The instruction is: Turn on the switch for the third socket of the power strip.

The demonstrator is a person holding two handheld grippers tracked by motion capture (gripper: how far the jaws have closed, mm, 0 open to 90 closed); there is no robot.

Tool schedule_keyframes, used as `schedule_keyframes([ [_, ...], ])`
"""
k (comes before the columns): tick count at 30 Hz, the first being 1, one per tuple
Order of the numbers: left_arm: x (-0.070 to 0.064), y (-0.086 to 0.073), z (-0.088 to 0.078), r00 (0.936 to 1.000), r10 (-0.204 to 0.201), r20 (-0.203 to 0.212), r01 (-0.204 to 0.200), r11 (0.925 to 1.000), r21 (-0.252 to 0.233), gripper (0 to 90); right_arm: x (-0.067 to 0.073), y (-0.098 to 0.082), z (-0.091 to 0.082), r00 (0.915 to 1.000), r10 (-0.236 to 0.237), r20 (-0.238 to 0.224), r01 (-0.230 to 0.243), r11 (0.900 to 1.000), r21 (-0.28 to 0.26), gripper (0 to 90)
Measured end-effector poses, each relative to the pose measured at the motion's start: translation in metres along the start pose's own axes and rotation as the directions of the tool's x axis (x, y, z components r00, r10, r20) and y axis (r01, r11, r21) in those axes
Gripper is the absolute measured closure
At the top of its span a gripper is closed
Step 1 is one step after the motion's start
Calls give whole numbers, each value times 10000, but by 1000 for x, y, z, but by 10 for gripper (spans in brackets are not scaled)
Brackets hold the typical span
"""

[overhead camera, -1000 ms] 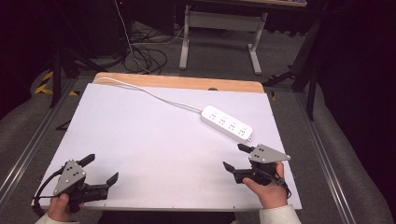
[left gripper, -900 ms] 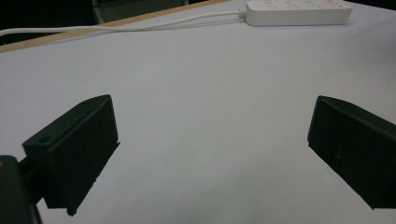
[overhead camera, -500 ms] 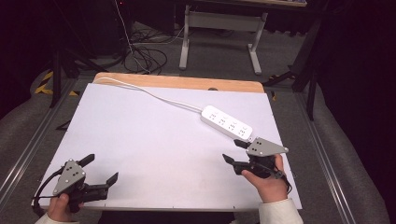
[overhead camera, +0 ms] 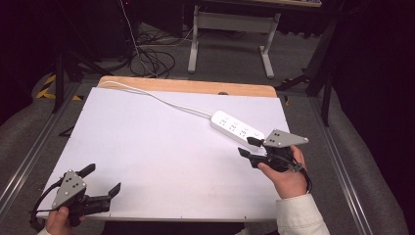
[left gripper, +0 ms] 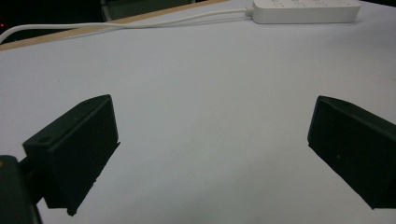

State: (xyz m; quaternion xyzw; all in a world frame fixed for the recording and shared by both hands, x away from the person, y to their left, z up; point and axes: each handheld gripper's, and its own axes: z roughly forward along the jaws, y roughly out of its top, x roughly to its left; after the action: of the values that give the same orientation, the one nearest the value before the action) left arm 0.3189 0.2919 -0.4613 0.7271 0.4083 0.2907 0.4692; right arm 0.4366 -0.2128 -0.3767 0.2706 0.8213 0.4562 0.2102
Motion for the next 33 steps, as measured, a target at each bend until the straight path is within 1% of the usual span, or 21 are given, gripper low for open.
schedule_keyframes([
  [1,0,0,0,10000,-11,-17,11,10000,0,22,-5,3,1,10000,95,-2,-95,9999,64,533],
  [4,0,0,1,10000,-4,-9,4,10000,12,22,-11,7,2,9998,185,65,-185,9998,-3,554],
  [5,0,0,1,10000,-4,-9,4,10000,12,22,-11,7,2,9998,185,65,-185,9998,-3,554],
  [6,0,0,1,10000,-5,0,5,10000,14,22,-16,9,2,9993,355,135,-354,9993,-79,559],
  [8,0,0,1,10000,-9,-3,9,10000,22,22,-18,10,3,9989,432,172,-429,9990,-147,564],
  [9,0,0,1,10000,-13,-6,13,10000,25,22,-22,14,4,9993,264,256,-259,9995,-177,566],
  [11,1,0,1,10000,-1,-28,1,10000,26,22,-25,18,8,9991,-103,406,105,9999,-60,585],
  [12,1,0,1,10000,-1,-28,1,10000,26,22,-25,18,8,9991,-103,406,105,9999,-60,585],
  [13,1,0,1,10000,-1,-22,1,10000,25,22,-27,23,12,9983,-312,486,305,9994,155,604],
  [17,1,0,1,10000,0,-33,0,10000,29,22,-34,28,20,9979,-337,557,314,9986,419,620],
  [21,2,0,1,10000,46,-26,-46,10000,40,22,-45,32,24,9972,-100,747,54,9981,616,636],
  [22,1,0,2,10000,-8,4,8,10000,37,22,-47,32,25,9966,20,822,-77,9976,694,651],
  [24,2,0,2,10000,53,-32,-53,9999,91,22,-52,33,28,9931,490,1062,-589,9940,923,666],
  [25,2,0,2,10000,53,-32,-53,9999,91,22,-54,33,29,9924,698,1016,-785,9933,844,675],
  [26,2,0,2,10000,48,-22,-48,10000,87,22,-54,33,29,9924,698,1016,-785,9933,844,675],
  [27,2,0,2,10000,41,-14,-41,10000,78,22,-57,33,32,9906,1016,913,-1082,9916,711,690],
  [30,2,0,3,10000,-9,18,9,10000,71,22,-64,32,37,9915,994,843,-1050,9924,643,703],
  [33,2,0,3,10000,32,6,-32,10000,64,22,-71,31,42,9890,984,1105,-1077,9908,814,724],
])
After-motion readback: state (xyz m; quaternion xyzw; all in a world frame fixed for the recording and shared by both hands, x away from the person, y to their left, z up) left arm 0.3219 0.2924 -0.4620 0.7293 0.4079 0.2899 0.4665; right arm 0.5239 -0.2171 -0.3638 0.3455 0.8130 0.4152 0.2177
